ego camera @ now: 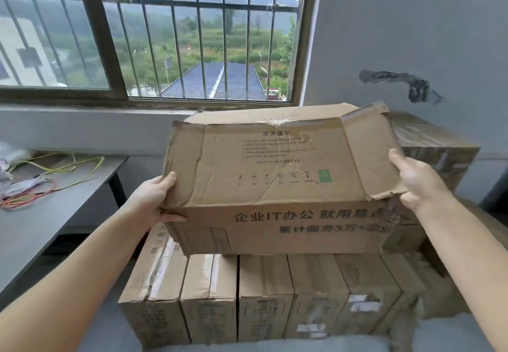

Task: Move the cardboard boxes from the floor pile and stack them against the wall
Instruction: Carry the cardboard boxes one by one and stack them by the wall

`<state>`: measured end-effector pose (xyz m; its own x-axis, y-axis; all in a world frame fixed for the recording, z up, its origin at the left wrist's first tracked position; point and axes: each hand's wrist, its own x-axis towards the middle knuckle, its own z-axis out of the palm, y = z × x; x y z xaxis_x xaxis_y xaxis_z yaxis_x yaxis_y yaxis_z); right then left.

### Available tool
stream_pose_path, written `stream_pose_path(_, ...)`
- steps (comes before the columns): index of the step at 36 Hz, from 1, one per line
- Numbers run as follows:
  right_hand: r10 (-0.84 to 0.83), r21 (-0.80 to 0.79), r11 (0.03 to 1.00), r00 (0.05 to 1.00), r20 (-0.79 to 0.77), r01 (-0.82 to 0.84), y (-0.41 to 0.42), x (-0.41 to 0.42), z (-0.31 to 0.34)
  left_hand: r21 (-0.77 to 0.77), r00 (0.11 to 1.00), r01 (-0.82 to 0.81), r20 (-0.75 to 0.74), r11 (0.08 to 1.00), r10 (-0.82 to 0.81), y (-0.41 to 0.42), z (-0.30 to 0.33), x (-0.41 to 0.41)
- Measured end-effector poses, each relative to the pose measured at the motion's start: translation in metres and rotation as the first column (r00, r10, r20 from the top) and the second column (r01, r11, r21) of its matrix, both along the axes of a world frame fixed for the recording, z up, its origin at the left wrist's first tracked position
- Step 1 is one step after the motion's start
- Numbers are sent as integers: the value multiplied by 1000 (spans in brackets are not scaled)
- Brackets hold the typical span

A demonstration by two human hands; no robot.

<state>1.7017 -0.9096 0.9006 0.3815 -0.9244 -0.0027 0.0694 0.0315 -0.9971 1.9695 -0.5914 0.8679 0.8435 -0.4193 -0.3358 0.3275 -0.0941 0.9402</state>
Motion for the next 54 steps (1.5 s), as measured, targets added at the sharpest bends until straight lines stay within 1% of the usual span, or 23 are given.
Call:
stream_pose_path(10,87,36,996,996,2,-87,-156,118,-22,31,999,-39,3,999,39,-137,-20,96)
stream_pose_path(13,81,33,996,997,-3,-81,-197,149,-32,46,999,-44,-3,998,45,-173,-26,117)
stream_pose_path(16,76,36,997,992,-100,-73,-228,171,-50,85,1000,-23,-18,996,24,-201,-36,132)
stream_pose_path(18,39,9,999,981,-188,-38,-242,179,-65,134,1000,1,-4,991,-1,-214,-41,139)
stream_pose_path(20,0,-33,999,971,-237,-9,-250,182,-74,177,1000,5,14,984,-8,-224,-44,147)
stream_pose_path(21,-18,-87,996,962,-274,-6,-250,182,-75,195,1000,0,25,981,-5,-227,-44,150)
stream_pose_path(23,-53,-235,971,915,-401,-47,-253,179,-79,223,999,-8,50,975,-3,-227,-45,151)
stream_pose_path(26,-123,-468,865,828,-548,-182,-255,172,-86,280,986,-28,163,960,-18,-224,-51,149)
stream_pose_path(27,-139,-516,827,808,-573,-224,-254,169,-90,294,976,-46,215,955,-19,-222,-55,147)
stream_pose_path(29,-144,-565,778,798,-585,-273,-248,161,-99,282,954,-106,299,954,17,-215,-64,141)
stream_pose_path(31,-150,-621,720,805,-574,-309,-239,151,-109,230,940,-166,329,959,84,-210,-77,132)
stream_pose_path(32,-175,-674,657,801,-572,-338,-234,145,-116,199,939,-182,326,963,111,-208,-84,127)
stream_pose_path(34,-229,-757,473,766,-600,-452,-229,135,-131,135,944,-200,291,970,154,-206,-94,117)
stream_pose_path(35,-244,-764,391,743,-623,-513,-228,131,-136,107,946,-210,271,972,175,-207,-98,114)
stream_pose_path(36,-248,-755,330,719,-649,-567,-228,127,-140,87,947,-224,257,971,195,-209,-100,113)
stream_pose_path(38,-251,-732,268,688,-681,-627,-230,125,-141,67,949,-242,222,968,222,-214,-100,115)
stream_pose_path(40,-262,-725,234,676,-689,-648,-238,129,-136,60,957,-242,178,969,228,-222,-96,122)
stream_pose_path(43,-300,-695,218,631,-716,-685,-251,145,-128,52,960,-236,170,970,224,-234,-87,137)
stream_pose_path(49,-355,-631,284,532,-769,-722,-273,173,-126,38,971,-206,130,978,200,-262,-82,166)
stream_pose_path(54,-341,-612,327,514,-787,-720,-284,182,-124,19,977,-191,104,981,188,-279,-81,175)
